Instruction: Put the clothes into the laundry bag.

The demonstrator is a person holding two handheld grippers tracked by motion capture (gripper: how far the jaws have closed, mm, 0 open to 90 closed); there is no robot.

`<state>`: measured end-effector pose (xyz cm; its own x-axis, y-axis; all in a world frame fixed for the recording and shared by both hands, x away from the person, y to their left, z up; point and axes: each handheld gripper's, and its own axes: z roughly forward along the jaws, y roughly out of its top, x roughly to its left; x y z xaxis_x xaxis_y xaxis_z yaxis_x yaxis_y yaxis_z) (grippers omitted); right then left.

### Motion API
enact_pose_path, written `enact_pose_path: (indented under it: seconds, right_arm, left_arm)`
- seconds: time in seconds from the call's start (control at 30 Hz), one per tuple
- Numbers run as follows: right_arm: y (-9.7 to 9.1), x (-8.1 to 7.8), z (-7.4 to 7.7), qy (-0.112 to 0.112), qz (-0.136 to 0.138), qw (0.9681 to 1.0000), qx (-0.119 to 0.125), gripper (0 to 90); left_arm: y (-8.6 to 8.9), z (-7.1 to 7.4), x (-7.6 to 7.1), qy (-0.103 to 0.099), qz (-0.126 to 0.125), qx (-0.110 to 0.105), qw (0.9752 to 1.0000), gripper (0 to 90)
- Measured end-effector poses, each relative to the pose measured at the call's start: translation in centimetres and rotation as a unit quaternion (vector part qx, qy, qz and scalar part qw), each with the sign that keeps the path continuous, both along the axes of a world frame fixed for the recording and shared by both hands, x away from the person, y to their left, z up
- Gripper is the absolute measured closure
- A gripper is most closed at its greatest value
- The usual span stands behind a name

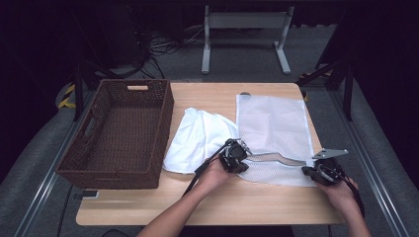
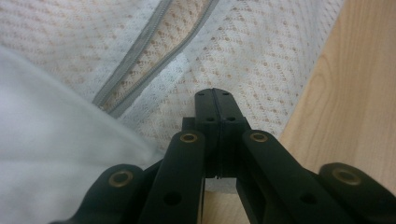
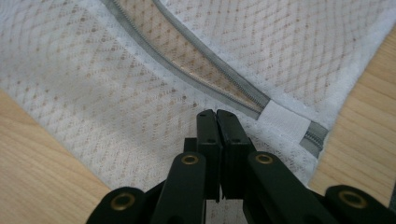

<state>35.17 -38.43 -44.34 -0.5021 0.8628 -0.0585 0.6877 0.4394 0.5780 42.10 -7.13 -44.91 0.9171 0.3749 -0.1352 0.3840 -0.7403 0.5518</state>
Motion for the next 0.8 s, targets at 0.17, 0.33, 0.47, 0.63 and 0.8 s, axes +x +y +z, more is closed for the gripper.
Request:
enact_pose_path:
  seconds: [0.17,0.33,0.47,0.63,0.8]
  right_arm:
    - [1.2,-0.5,0.1,0.004,0.017,0.9998,-0.013,88.7]
    - [2.2,-0.9,0.1,0.009,0.031,0.9993,-0.015,89.2]
    - [3.4,-1.5,0.2,0.017,0.048,0.9986,-0.014,89.2]
    - [5.1,-2.6,0.2,0.023,0.072,0.997,-0.018,89.2]
    - [6.5,-3.6,0.1,0.026,0.101,0.9945,-0.011,89.0]
  left_arm:
    - [0.9,0.1,0.5,-0.003,0.004,0.008,1.0,90.0]
    - [1.7,0.2,1.0,-0.002,0.009,0.014,0.9999,90.0]
    - [2.7,0.2,1.4,-0.006,0.016,0.018,0.9997,90.0]
    - [3.9,0.2,2.0,-0.008,0.03,0.021,0.9993,90.0]
    - [4.8,0.2,2.4,-0.006,0.045,0.022,0.9987,90.0]
